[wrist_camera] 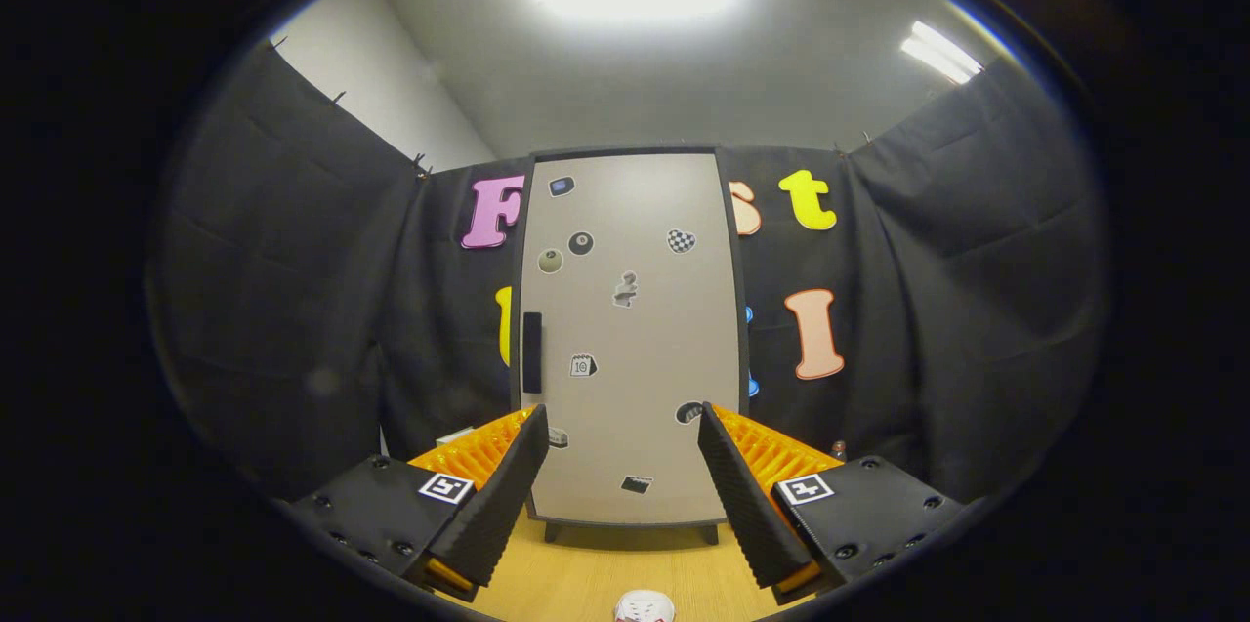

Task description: Open the shoe cabinet door, grab the shoes and put them into the shoe cabinet, then close the shoe cabinet door.

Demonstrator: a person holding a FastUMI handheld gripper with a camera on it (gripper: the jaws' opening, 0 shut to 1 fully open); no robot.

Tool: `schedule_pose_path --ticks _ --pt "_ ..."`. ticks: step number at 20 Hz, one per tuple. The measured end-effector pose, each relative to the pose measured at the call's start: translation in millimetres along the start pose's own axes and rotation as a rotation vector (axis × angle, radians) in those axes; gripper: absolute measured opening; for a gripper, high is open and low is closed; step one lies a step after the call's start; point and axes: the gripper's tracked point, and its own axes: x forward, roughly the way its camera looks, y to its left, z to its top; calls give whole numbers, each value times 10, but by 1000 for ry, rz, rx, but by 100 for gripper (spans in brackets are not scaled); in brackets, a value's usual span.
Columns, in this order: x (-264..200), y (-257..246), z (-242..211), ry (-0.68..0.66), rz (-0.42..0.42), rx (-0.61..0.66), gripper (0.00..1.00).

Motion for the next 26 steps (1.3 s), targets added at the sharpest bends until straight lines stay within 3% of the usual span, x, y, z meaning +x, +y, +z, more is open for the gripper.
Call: schedule_pose_path --ticks 11,26 --pt "1085 718 202 -59 157 -11 97" --pt "2424 1231 90 -44 225 8 97"
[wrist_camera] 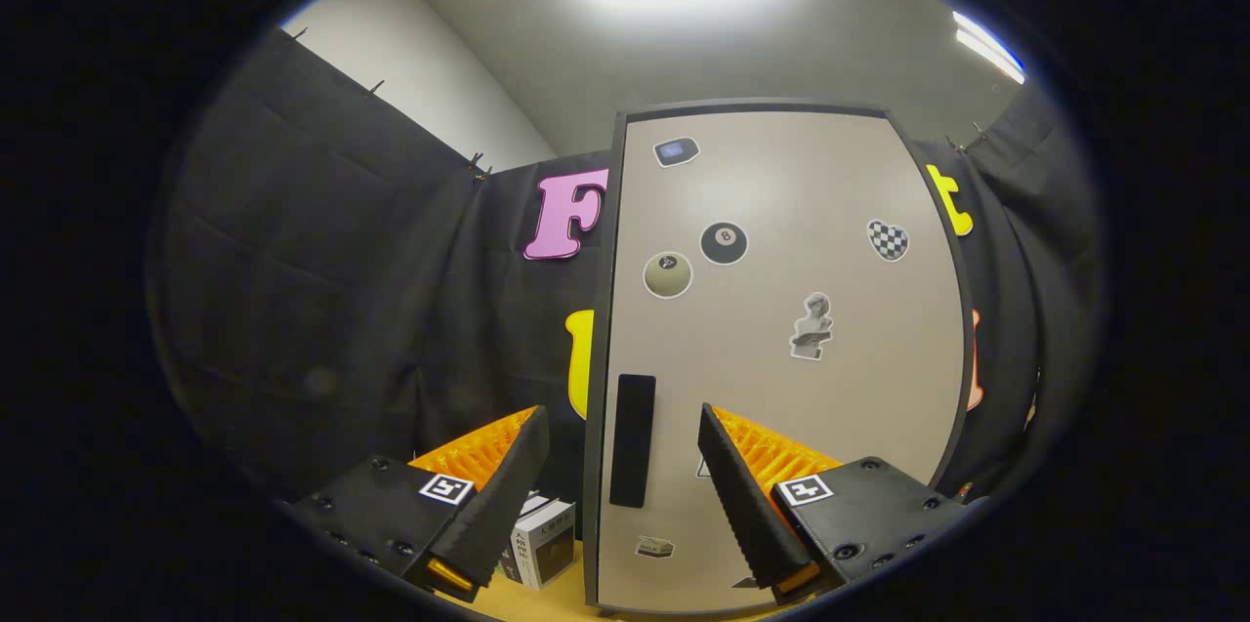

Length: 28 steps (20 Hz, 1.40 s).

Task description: Open the shoe cabinet door, grab the shoes and put them into the shoe cabinet, then close the shoe cabinet door.

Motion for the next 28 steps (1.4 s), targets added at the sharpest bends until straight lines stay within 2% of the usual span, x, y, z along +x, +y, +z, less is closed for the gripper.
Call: schedule_pose_path --ticks 9,13,17,21,23,28 --pt "521 -63 -319 64 -24 12 97" --pt "662 -10 -467 96 -25 7 93" --pt "736 38 -680 166 -22 0 71" --pt "775 -56 -721 179 -76 16 50" --pt "784 -36 -708 178 -74 47 40" --pt "772 -25 -703 186 -54 33 10"
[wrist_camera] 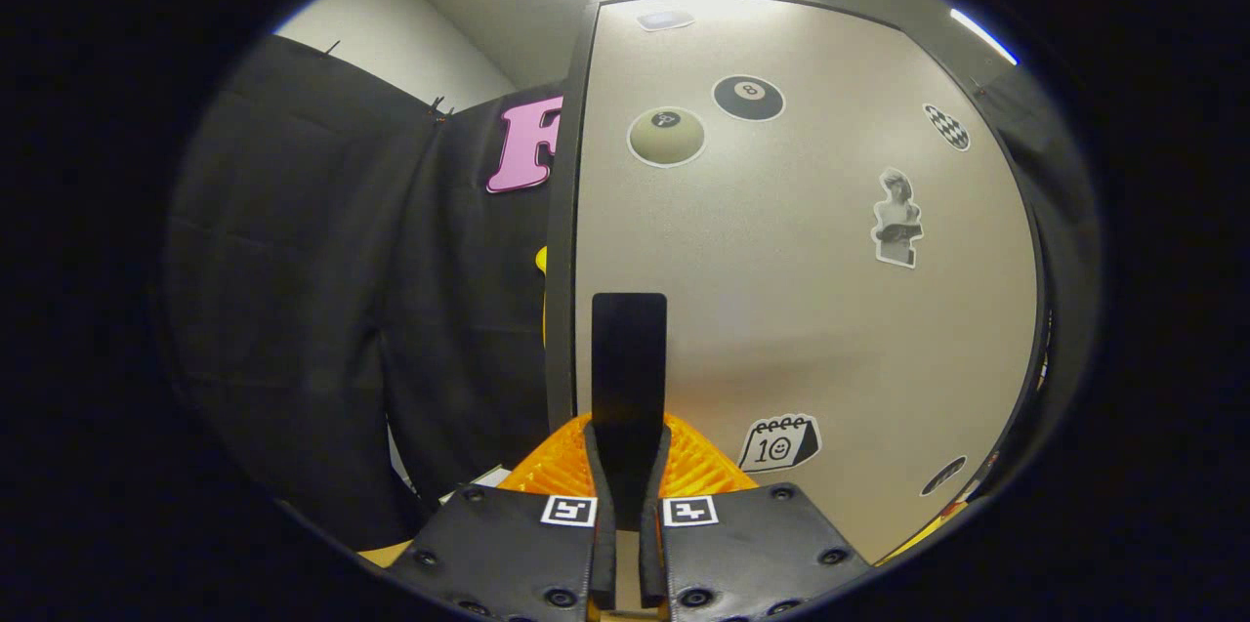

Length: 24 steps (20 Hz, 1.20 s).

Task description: Open the shoe cabinet door, grab the shoes and put them into the shoe cabinet, then close the shoe cabinet door.

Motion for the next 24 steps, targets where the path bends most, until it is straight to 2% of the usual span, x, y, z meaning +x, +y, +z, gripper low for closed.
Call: schedule_pose_path --ticks 12,24 --pt "-432 -34 14 27 137 2 10" --pt "-892 -174 74 34 169 1 10"
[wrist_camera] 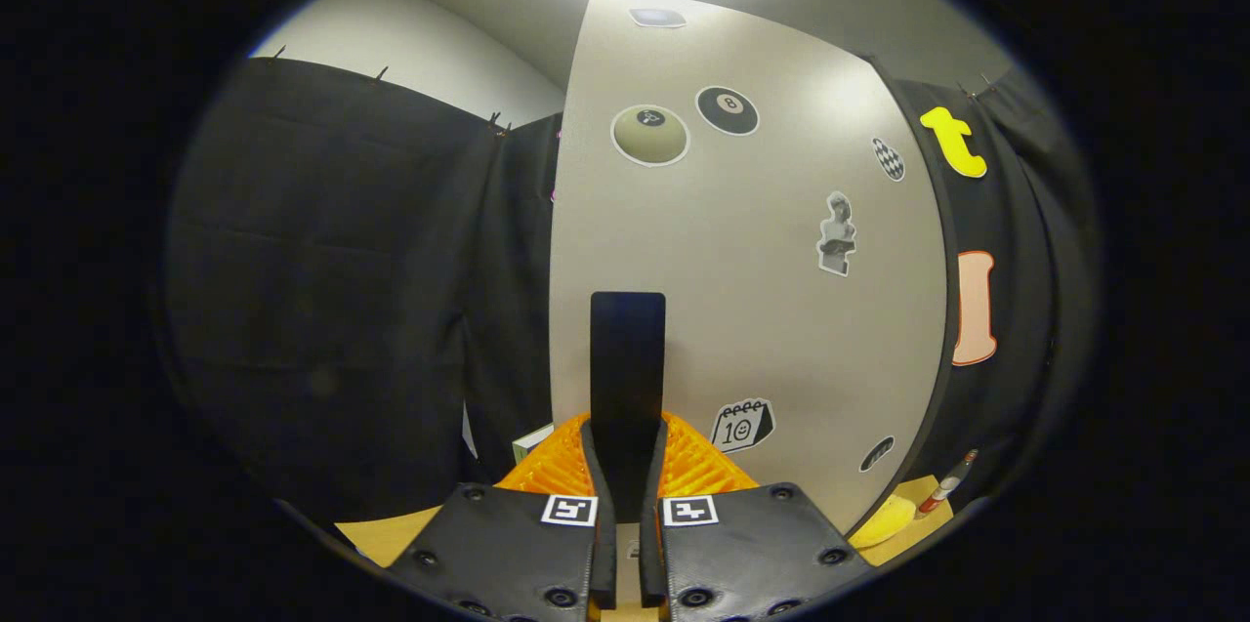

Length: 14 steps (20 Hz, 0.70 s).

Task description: Open the shoe cabinet door, grab the shoes and put them into the shoe cabinet, then close the shoe cabinet door.

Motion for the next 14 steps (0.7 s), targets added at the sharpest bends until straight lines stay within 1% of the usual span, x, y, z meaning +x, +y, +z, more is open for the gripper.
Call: schedule_pose_path --ticks 14 --pt "-591 -304 39 -8 -37 -13 10"
